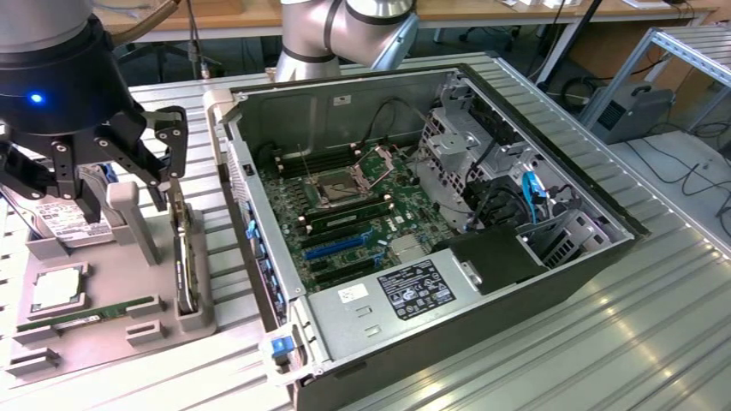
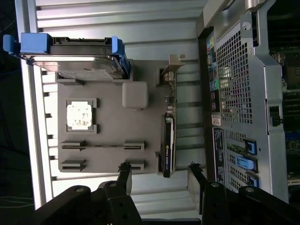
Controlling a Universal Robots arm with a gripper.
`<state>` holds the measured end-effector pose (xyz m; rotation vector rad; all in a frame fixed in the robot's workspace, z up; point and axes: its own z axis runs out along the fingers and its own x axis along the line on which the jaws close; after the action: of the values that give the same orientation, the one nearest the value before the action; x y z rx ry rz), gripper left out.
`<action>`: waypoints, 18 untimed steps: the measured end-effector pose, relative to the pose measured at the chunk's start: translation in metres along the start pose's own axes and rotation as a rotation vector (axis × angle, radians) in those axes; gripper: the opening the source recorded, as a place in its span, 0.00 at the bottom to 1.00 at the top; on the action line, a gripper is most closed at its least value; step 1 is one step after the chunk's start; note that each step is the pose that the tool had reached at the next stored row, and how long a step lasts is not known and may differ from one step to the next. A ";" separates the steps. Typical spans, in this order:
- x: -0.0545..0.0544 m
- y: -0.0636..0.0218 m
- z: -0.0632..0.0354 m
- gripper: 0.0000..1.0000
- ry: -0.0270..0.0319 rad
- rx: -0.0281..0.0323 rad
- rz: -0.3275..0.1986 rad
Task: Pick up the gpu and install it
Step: 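Pick up the gpu and move the gpu toward the slot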
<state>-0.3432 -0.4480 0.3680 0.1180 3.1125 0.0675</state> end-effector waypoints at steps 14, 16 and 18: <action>0.000 -0.0002 0.0043 0.60 -0.0001 -0.0001 0.000; 0.000 -0.0002 0.0049 0.60 -0.0001 0.0000 0.000; 0.000 -0.0003 0.0056 0.60 -0.0001 -0.0001 0.000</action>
<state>-0.3432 -0.4480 0.3624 0.1180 3.1124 0.0676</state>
